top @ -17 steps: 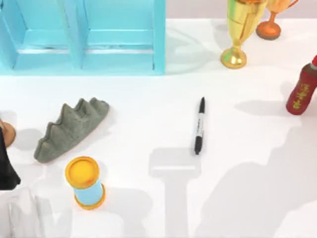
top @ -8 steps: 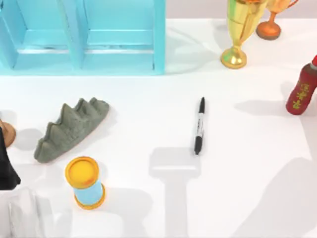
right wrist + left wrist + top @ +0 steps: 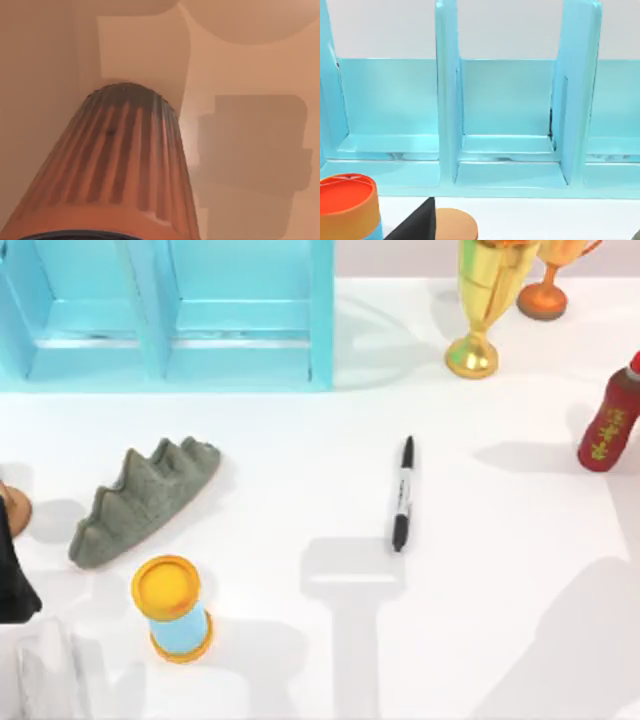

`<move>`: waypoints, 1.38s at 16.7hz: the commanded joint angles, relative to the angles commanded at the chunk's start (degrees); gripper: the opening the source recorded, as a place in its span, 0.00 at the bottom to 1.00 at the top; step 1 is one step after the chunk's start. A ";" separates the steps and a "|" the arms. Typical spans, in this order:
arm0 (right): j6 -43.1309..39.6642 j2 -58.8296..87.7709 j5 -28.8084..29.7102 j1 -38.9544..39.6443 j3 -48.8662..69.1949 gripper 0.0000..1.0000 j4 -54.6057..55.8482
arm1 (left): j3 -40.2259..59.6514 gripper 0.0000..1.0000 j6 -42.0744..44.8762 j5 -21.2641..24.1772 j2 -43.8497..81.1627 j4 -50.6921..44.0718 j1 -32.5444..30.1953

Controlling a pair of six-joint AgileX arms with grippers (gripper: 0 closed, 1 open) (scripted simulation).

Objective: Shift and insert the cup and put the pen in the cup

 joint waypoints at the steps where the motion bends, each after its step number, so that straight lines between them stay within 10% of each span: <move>1: 0.00 0.00 0.00 0.00 0.00 0.62 0.00 | 0.00 1.00 0.00 0.00 0.00 0.00 0.00; 9: 0.00 0.00 0.00 0.00 0.00 0.02 0.00 | 0.00 1.00 0.00 0.00 0.00 0.00 0.00; 23: 5.63 -1.98 -0.07 5.72 5.16 0.00 -6.83 | 0.00 1.00 0.00 0.00 0.00 0.00 0.00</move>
